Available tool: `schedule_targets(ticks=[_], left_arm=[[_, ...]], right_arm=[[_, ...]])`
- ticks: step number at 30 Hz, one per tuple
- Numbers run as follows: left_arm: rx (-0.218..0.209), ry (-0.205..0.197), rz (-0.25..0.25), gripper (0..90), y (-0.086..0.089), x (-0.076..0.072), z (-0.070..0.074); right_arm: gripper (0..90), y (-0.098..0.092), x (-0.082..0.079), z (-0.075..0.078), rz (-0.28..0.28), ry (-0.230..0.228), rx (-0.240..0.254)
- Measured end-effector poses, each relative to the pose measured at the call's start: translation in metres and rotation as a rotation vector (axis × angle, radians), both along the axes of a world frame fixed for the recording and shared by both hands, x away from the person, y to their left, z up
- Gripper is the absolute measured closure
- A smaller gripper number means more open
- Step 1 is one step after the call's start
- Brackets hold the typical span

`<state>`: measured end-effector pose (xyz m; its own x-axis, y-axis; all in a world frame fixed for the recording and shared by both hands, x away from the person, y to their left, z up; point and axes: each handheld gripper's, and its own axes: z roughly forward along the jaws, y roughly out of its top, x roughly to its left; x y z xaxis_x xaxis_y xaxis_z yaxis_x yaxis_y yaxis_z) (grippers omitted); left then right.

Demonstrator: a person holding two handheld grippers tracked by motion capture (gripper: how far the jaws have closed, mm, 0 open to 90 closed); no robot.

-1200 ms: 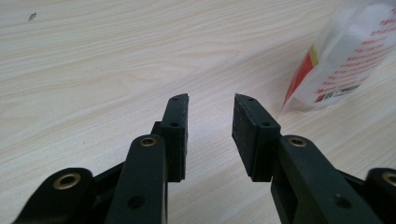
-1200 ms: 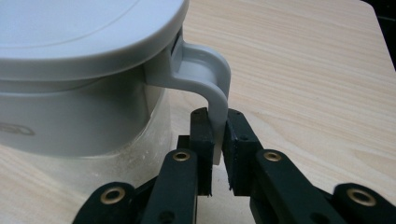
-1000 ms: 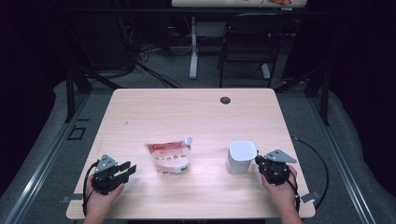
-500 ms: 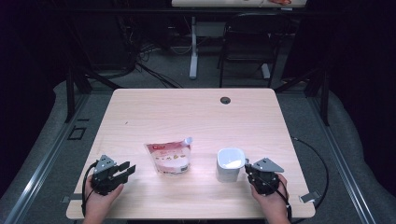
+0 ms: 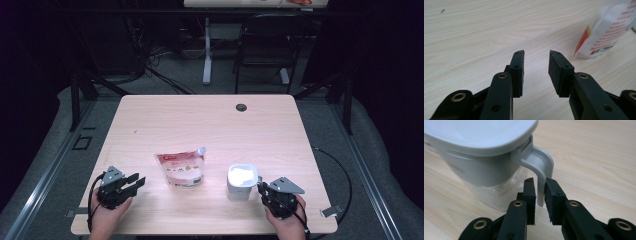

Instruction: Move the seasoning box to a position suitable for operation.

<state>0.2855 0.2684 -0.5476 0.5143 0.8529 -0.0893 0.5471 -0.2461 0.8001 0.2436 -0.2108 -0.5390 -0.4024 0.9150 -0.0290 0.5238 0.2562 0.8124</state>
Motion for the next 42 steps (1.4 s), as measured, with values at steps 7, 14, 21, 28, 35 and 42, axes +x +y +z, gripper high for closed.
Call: schedule_targets(ticks=[7,14,21,28,35,42], left_arm=[[-0.002,0.017,0.0,64.9,0.0,0.0,-0.002],[-0.008,0.035,0.002,64.8,0.0,0.003,-0.005],[0.0,0.055,-0.011,64.5,-0.003,0.006,-0.008],[0.007,0.048,-0.01,64.3,-0.003,0.004,-0.007],[0.011,0.048,-0.012,64.2,-0.002,0.004,-0.007],[0.008,0.047,-0.012,64.0,-0.001,0.004,-0.007]], right_arm=[[78.3,-0.011,-0.015,0.025,0.023,-0.069,0.065],[77.1,-0.011,0.014,0.059,0.072,-0.097,0.081],[83.5,-0.001,0.037,0.083,0.109,-0.063,0.087],[90.0,-0.001,0.036,0.083,0.106,0.008,0.082],[90.0,0.002,0.036,0.075,0.11,0.071,0.042],[90.0,0.009,0.036,0.07,0.122,0.094,0.002]])
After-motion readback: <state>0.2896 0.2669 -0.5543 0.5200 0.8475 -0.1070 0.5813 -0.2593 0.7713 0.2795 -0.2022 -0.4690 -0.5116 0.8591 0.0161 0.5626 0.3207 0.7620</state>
